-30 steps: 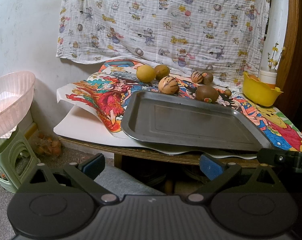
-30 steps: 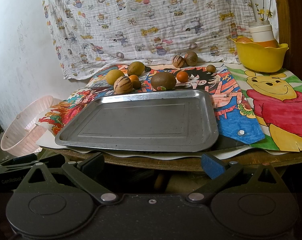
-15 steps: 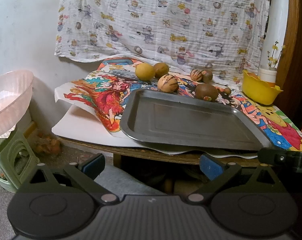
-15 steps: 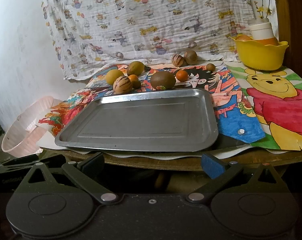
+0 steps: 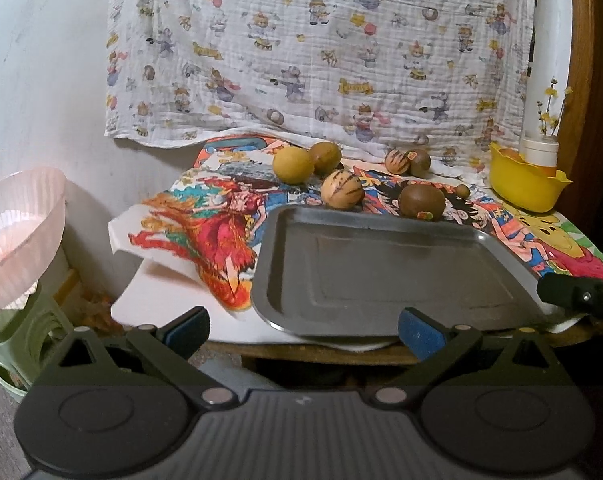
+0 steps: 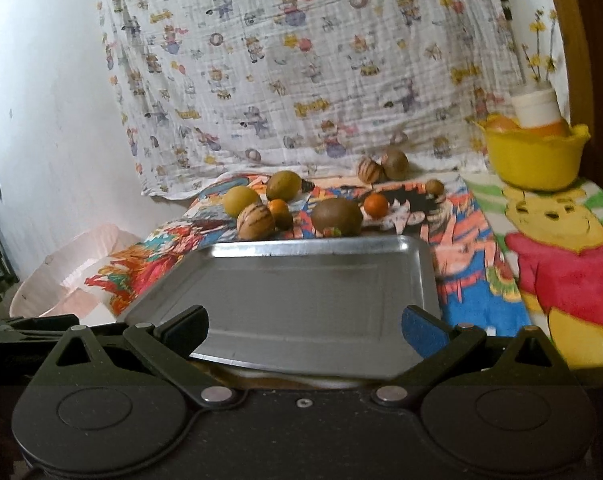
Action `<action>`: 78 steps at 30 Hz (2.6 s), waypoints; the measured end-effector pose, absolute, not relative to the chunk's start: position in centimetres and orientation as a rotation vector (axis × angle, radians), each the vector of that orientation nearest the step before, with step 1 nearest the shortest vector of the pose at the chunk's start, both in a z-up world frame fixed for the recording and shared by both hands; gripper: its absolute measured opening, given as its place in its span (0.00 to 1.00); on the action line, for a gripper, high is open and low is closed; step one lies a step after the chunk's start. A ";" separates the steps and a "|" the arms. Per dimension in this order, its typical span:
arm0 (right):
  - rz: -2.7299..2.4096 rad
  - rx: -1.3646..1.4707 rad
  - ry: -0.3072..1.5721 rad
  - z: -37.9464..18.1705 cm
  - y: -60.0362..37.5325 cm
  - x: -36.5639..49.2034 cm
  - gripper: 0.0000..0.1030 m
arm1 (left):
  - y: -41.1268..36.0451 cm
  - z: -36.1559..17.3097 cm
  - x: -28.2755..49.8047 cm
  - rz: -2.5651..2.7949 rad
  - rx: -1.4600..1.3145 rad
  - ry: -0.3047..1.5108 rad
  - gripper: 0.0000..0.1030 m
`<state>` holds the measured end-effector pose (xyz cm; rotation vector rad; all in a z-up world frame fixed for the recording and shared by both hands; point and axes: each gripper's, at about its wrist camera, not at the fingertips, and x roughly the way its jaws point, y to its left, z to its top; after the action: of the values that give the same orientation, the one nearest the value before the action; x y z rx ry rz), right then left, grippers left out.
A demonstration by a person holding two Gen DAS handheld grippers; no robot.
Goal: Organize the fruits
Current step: 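Move the left tool toward the striped pepino while the right tool approaches the brown kiwi, then grasp the striped pepino with the left tool while the right tool grasps the brown kiwi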
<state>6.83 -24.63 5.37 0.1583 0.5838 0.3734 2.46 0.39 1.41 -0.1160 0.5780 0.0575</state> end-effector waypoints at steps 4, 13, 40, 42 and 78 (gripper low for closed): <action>0.388 0.112 0.568 5.6 -24.0 8.6 1.00 | 0.8 1.8 3.7 0.059 -0.108 0.586 1.00; 0.436 0.003 0.549 5.6 -22.7 12.3 1.00 | 2.2 2.2 7.3 0.061 -0.103 0.610 1.00; 0.561 -0.163 0.615 4.2 -23.8 22.3 1.00 | 1.7 3.0 19.9 -0.115 0.001 0.687 0.99; 0.570 -0.169 0.619 4.1 -23.9 23.0 1.00 | 1.5 2.9 20.6 -0.124 0.012 0.695 1.00; 0.824 -0.243 0.747 1.0 -21.0 33.2 0.61 | 1.8 0.0 30.0 -0.328 -0.009 0.810 0.66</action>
<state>33.19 -20.97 0.98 -0.2433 0.7471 0.8239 29.97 1.83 0.02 -0.0090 0.8095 -0.3277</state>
